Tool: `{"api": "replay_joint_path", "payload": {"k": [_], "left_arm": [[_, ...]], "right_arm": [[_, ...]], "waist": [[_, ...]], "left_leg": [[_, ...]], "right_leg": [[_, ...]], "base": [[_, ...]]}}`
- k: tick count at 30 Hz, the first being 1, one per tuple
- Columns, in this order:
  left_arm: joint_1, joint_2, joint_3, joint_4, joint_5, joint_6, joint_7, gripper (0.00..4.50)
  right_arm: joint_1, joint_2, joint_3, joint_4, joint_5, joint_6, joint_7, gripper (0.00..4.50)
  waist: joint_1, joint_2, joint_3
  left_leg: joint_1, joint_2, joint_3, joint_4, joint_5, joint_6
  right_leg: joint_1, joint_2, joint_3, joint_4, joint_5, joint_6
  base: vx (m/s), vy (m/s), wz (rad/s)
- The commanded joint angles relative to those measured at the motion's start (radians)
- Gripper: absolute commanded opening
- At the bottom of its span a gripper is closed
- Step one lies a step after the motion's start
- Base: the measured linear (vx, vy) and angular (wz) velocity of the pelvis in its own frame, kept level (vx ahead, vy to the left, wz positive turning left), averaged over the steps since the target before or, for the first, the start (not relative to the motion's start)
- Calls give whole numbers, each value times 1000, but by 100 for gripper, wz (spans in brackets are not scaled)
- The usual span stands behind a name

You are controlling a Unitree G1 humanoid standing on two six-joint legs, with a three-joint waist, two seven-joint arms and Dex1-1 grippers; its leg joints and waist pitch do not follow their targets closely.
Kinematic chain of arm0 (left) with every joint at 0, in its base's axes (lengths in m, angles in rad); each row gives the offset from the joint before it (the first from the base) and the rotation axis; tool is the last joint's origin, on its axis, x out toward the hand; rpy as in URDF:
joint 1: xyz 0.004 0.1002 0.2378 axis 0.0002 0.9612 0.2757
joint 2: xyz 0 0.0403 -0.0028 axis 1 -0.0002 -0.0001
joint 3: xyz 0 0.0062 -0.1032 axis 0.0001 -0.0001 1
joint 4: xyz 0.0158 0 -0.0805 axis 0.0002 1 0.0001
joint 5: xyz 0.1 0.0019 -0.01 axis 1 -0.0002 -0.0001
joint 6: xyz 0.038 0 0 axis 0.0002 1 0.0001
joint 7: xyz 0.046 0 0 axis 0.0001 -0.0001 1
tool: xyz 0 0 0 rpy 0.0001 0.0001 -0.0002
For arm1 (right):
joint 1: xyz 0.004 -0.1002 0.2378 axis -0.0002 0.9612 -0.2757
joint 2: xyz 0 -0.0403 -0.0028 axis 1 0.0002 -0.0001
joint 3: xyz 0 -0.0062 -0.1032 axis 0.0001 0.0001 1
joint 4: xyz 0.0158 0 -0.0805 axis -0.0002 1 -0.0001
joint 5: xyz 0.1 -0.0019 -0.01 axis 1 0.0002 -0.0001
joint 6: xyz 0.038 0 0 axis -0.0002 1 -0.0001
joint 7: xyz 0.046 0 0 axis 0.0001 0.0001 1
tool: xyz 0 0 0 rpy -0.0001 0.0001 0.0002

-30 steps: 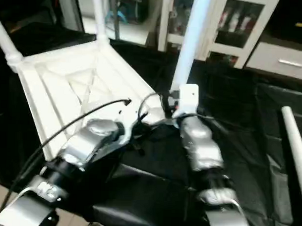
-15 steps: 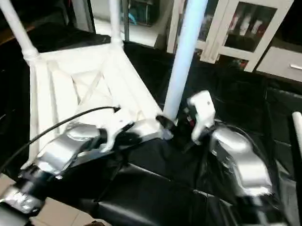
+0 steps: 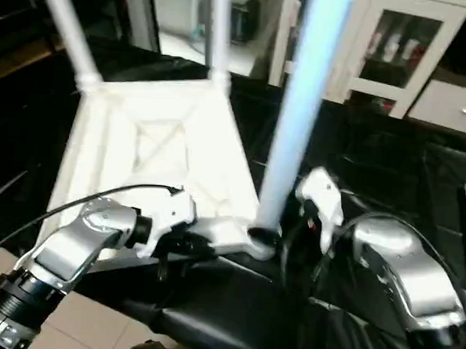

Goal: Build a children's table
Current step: Insert table leg to table base

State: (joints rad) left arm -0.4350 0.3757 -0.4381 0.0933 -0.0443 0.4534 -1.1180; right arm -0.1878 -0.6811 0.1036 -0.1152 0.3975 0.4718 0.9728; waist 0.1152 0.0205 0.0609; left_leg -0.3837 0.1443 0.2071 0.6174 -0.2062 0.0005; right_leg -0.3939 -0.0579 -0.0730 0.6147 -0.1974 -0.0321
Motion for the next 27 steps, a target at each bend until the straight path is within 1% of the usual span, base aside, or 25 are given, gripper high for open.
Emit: {"api": "replay_joint_path", "payload": {"k": [1, 3, 4, 7, 8, 11, 12, 13, 14, 18, 20, 22, 23, 24, 25, 27], "left_arm": [[-13, -16, -2, -49, -39, -42, -40, 0], [-16, -16, -1, -44, -37, -46, -40, 0], [-17, -16, -1, -43, -36, -47, -39, 0], [-23, -14, -1, -35, -33, -54, -34, 0], [-23, -12, -1, -33, -34, -56, -33, 0], [-22, -9, -2, -34, -34, -58, -31, 0], [-21, -9, -2, -35, -34, -57, -30, 0], [-21, -9, -2, -35, -33, -57, -30, 0], [-19, -8, -2, -37, -33, -56, -29, 0], [-17, -7, -3, -40, -34, -54, -31, 0], [-16, -6, -4, -40, -35, -55, -32, 0], [-15, -4, -5, -39, -35, -56, -32, 0], [-16, -4, -6, -38, -35, -57, -31, 0], [-16, -4, -6, -37, -35, -57, -31, 0], [-16, -4, -7, -37, -35, -57, -31, 0], [-16, -3, -8, -35, -34, -60, -32, 0]], "right_arm": [[8, -19, 10, -22, 9, 2, 38, 446], [12, -30, 17, -27, 6, -1, 60, 446], [12, -31, 18, -26, 5, -2, 62, 446], [4, -32, 26, -12, -8, -11, 64, 446], [-4, -30, 29, -3, -12, -13, 65, 419], [-8, -30, 30, 3, -17, -16, 75, 406], [-10, -28, 32, 10, -22, -19, 78, 392], [-10, -28, 32, 10, -22, -19, 78, 392], [-13, -25, 34, 17, -25, -22, 77, 368], [-16, -21, 40, 21, -28, -25, 77, 354], [-17, -19, 44, 24, -32, -27, 78, 324], [-18, -16, 45, 26, -35, -29, 80, 316], [-19, -14, 45, 28, -38, -30, 82, 306], [-20, -13, 46, 30, -40, -31, 84, 306], [-21, -13, 48, 32, -44, -34, 85, 278], [-23, -9, 53, 36, -47, -38, 83, 277]], "waist": [[-8, -6, -66], [-9, -7, -65], [-10, -9, -65], [-10, -9, -68], [-9, -9, -69], [-9, -10, -69], [-8, -9, -70], [-8, -9, -70], [-8, -11, -70], [-8, -10, -70], [-8, -9, -70], [-8, -9, -71], [-7, -10, -71], [-7, -10, -71], [-7, -10, -71], [-8, -9, -72]], "left_leg": [[31, 110, -56, -77, -148, 43], [31, 109, -56, -76, -160, 39], [30, 108, -56, -76, -157, 39], [28, 107, -56, -74, -138, 45], [28, 107, -56, -73, -130, 49], [26, 107, -56, -72, -119, 58], [27, 107, -56, -72, -119, 58], [27, 107, -56, -71, -115, 60], [27, 106, -55, -71, -115, 61], [27, 107, -56, -71, -116, 60], [27, 107, -56, -71, -115, 60], [28, 106, -55, -70, -111, 61], [27, 106, -55, -70, -108, 62], [27, 106, -55, -70, -108, 63], [27, 106, -55, -70, -107, 63], [27, 105, -55, -69, -107, 63]], "right_leg": [[45, -118, 68, -76, -165, -204], [45, -121, 70, -80, -190, -200], [45, -121, 69, -80, -190, -199], [45, -120, 69, -77, -174, -199], [45, -120, 69, -76, -165, -200], [45, -120, 68, -74, -152, -204], [45, -120, 68, -74, -154, -204], [46, -120, 68, -73, -150, -205], [45, -120, 68, -74, -149, -206], [45, -119, 67, -74, -157, -204], [46, -119, 67, -73, -156, -204], [45, -118, 67, -73, -148, -205], [45, -119, 67, -72, -143, -208], [45, -119, 67, -71, -141, -208], [45, -119, 67, -71, -139, -208], [46, -119, 66, -71, -141, -211]], "base": [[0, 0, 0], [0, 0, 0], [0, 0, 0], [0, 0, 0], [0, 0, 0], [0, 0, 0], [0, 0, 0], [0, 0, 0], [0, 0, 0], [0, 0, 0], [0, 0, 0], [0, 0, 0], [0, 0, 0], [0, 0, 0], [0, 0, 0], [0, 0, 0]]}}
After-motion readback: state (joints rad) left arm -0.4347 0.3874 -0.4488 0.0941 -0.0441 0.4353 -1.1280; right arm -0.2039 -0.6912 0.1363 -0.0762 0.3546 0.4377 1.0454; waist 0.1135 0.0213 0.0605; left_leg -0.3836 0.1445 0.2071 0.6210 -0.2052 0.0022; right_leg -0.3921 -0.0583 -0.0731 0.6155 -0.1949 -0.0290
